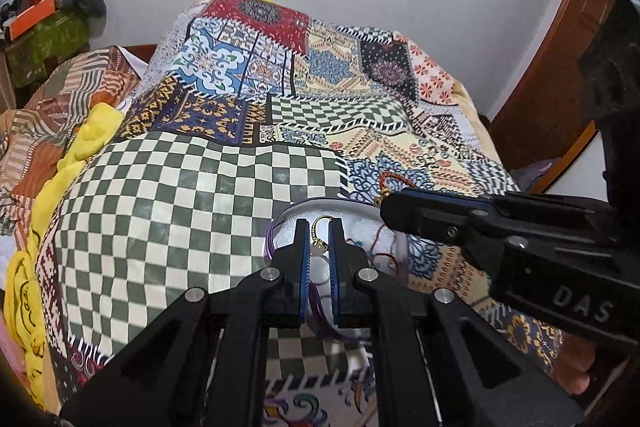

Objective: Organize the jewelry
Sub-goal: 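Carry both items over the purple tin and open both tools to drop them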

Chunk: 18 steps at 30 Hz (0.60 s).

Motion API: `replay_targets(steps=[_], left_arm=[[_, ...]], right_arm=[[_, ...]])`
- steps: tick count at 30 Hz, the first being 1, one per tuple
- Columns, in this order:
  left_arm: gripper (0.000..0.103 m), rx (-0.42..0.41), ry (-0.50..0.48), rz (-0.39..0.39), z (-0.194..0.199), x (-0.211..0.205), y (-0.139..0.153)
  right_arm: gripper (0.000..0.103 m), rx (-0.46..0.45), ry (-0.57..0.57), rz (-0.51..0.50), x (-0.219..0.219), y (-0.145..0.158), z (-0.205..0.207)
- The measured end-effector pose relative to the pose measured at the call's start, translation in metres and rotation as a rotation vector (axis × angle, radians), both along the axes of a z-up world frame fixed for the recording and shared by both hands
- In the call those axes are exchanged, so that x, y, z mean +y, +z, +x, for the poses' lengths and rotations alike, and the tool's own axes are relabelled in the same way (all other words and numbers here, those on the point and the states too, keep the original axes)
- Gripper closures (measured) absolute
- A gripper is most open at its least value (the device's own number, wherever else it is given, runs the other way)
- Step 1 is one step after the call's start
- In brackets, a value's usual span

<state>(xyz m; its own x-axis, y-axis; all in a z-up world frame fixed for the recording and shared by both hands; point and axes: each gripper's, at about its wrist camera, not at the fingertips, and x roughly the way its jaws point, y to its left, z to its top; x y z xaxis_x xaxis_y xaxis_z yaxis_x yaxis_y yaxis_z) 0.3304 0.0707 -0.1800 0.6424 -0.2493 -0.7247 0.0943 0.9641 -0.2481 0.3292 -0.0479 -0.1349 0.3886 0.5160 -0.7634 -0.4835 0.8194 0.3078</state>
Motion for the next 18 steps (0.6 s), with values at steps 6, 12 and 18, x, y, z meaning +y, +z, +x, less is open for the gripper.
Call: replay_targets(steps=[6, 12, 18], left_arm=[[0.096, 0.018, -0.016, 0.017, 0.01, -0.004, -0.006], [0.096, 0.022, -0.02, 0.041, 0.008, -0.005, -0.01], [0.096, 0.037, -0.02, 0.028, 0.0, -0.001, -0.01]], right_arm=[[0.097, 0.044, 0.01, 0.004, 0.003, -0.009, 0.007], [0.097, 0.072, 0.01, 0.014, 0.005, -0.014, 0.012], [0.097, 0.119, 0.02, 0.021, 0.008, -0.017, 0.014]])
